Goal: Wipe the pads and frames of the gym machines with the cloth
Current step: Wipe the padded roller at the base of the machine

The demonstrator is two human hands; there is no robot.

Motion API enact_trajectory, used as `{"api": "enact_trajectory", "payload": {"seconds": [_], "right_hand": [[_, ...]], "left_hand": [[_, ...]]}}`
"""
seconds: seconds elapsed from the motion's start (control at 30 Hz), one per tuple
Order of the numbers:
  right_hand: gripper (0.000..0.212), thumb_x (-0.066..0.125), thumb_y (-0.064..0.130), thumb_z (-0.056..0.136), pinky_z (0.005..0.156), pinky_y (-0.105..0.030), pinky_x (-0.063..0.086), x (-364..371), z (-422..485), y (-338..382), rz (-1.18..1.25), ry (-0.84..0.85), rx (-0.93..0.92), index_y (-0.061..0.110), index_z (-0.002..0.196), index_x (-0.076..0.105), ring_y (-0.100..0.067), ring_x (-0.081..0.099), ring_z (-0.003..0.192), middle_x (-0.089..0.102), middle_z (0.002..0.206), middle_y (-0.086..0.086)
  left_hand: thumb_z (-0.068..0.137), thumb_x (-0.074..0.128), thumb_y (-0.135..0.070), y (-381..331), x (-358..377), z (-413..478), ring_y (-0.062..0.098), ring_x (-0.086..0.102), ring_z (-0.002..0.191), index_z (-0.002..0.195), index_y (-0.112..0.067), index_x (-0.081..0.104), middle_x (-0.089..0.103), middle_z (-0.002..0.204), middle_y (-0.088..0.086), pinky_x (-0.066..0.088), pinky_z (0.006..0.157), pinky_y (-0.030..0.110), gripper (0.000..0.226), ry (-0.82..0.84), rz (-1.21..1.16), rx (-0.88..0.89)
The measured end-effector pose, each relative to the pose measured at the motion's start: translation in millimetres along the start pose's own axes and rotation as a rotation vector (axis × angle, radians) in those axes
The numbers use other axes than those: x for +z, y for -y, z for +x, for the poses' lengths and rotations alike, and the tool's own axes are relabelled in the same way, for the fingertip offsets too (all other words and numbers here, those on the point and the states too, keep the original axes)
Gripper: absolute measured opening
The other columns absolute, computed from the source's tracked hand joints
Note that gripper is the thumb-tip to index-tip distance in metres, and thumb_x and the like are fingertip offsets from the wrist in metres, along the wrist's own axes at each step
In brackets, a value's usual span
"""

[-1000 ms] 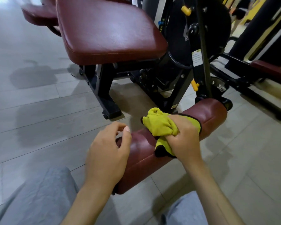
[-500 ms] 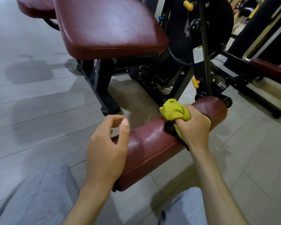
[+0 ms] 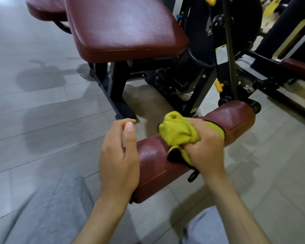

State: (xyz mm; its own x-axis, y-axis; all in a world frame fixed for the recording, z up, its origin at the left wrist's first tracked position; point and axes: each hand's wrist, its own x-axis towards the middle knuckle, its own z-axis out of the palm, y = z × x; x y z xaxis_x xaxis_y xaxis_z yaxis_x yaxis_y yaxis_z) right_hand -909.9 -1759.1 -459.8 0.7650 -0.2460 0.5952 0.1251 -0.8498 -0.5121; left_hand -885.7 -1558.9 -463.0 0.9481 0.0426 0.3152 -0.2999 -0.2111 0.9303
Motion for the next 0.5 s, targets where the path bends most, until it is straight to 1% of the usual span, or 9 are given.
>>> {"api": "enact_trajectory", "payload": {"seconds": [0.07,0.1,0.17,0.2,0.3,0.4,0.43,0.5], "right_hand": [[0.022,0.068,0.028,0.085,0.078,-0.039,0.054,-3,10,-14,-0.001,-0.07,0.142,0.02,0.103,0.076,-0.011,0.064,0.083,0.071,0.093,0.009],[0.018,0.067,0.027,0.083,0.076,-0.04,0.053,0,12,-15,-0.015,-0.09,0.186,0.021,0.099,0.075,-0.012,0.062,0.08,0.069,0.089,0.01],[0.013,0.064,0.031,0.083,0.075,-0.045,0.052,9,9,-5,-0.045,-0.084,0.226,0.022,0.091,0.069,-0.018,0.06,0.08,0.066,0.086,0.007],[0.015,0.063,0.033,0.083,0.076,-0.046,0.052,14,4,2,-0.04,-0.071,0.234,0.022,0.093,0.068,-0.021,0.061,0.084,0.066,0.089,0.005],[0.023,0.061,0.034,0.083,0.085,-0.044,0.052,24,-20,41,-0.011,-0.031,0.156,0.023,0.1,0.072,-0.018,0.063,0.094,0.069,0.099,0.006],[0.028,0.056,0.029,0.081,0.087,-0.036,0.051,31,-41,80,0.039,0.094,0.029,0.022,0.103,0.073,-0.011,0.062,0.097,0.068,0.104,0.011],[0.026,0.057,0.029,0.083,0.086,-0.033,0.051,31,-42,84,0.066,0.126,-0.001,0.022,0.103,0.073,-0.011,0.062,0.097,0.068,0.104,0.012],[0.02,0.062,0.035,0.09,0.081,-0.03,0.05,27,-33,73,0.087,0.15,-0.063,0.022,0.1,0.073,-0.01,0.063,0.093,0.069,0.1,0.011]], "left_hand": [[0.107,0.027,-0.053,0,2,0,0.006,0.06,0.104,0.113,-0.034,0.061,0.064,0.105,-0.018,0.048,0.083,0.028,0.039,-0.019,0.029,0.002],[0.106,0.027,-0.054,0,3,0,0.006,0.06,0.103,0.113,-0.034,0.061,0.064,0.105,-0.018,0.049,0.082,0.03,0.04,-0.023,0.033,0.003],[0.106,0.027,-0.055,1,3,1,0.006,0.06,0.104,0.112,-0.035,0.061,0.064,0.105,-0.018,0.051,0.084,0.033,0.04,-0.027,0.027,-0.003],[0.106,0.027,-0.055,1,2,1,0.007,0.06,0.105,0.111,-0.035,0.061,0.064,0.105,-0.017,0.051,0.085,0.034,0.04,-0.03,0.022,-0.004],[0.105,0.028,-0.055,0,0,1,0.008,0.061,0.105,0.109,-0.035,0.062,0.066,0.106,-0.017,0.05,0.085,0.036,0.04,-0.036,0.014,0.001],[0.103,0.029,-0.057,-2,-1,0,0.01,0.063,0.101,0.109,-0.036,0.062,0.067,0.103,-0.016,0.051,0.082,0.038,0.039,-0.011,-0.008,0.0],[0.102,0.03,-0.056,-3,-1,0,0.011,0.063,0.102,0.11,-0.036,0.063,0.067,0.104,-0.016,0.05,0.082,0.037,0.039,-0.003,0.002,0.016],[0.101,0.033,-0.057,-4,-1,-2,0.009,0.061,0.107,0.114,-0.036,0.062,0.063,0.109,-0.022,0.047,0.082,0.028,0.038,0.025,0.053,0.068]]}}
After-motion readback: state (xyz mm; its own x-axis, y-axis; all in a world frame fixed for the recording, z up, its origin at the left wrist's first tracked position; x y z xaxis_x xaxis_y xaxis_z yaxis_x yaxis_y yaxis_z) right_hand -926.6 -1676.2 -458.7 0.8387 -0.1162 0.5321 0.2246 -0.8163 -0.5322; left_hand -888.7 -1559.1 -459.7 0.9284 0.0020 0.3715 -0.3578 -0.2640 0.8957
